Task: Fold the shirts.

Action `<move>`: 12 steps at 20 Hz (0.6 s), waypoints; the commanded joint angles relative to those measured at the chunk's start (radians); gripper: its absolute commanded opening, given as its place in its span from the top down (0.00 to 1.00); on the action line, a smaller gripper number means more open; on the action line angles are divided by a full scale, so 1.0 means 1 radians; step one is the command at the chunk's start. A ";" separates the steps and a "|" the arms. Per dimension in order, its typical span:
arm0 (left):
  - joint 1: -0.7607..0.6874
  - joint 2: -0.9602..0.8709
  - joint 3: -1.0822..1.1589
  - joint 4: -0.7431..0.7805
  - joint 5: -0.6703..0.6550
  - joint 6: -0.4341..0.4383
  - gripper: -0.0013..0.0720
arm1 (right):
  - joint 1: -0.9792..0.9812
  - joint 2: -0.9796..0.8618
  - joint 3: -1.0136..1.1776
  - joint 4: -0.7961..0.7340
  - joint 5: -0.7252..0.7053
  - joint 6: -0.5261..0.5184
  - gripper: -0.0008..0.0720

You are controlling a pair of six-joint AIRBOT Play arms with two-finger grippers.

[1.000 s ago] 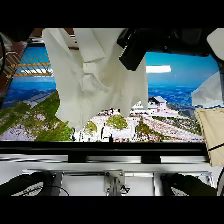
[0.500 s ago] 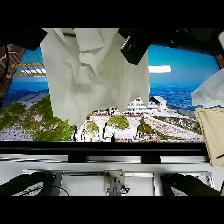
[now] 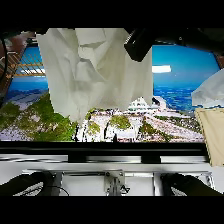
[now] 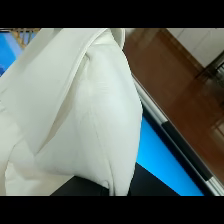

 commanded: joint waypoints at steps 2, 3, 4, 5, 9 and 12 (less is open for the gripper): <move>-0.003 -0.006 -0.001 -0.035 0.008 0.021 0.07 | 0.000 0.001 0.000 0.018 -0.008 0.000 0.85; -0.009 -0.024 -0.001 -0.037 0.027 0.020 0.07 | 0.000 0.001 0.000 0.030 -0.008 0.001 0.85; -0.013 -0.044 -0.001 -0.037 0.061 0.018 0.19 | 0.000 0.001 0.000 0.039 -0.008 0.004 0.85; -0.014 -0.061 -0.001 -0.037 0.107 0.005 0.42 | 0.000 0.001 0.000 0.040 -0.006 0.015 0.85; -0.015 -0.058 0.000 -0.037 0.288 0.002 0.91 | 0.000 0.001 0.000 0.027 -0.002 0.057 0.85; -0.016 -0.016 0.000 -0.036 0.216 0.026 0.91 | 0.000 0.000 0.000 -0.037 -0.035 0.136 0.85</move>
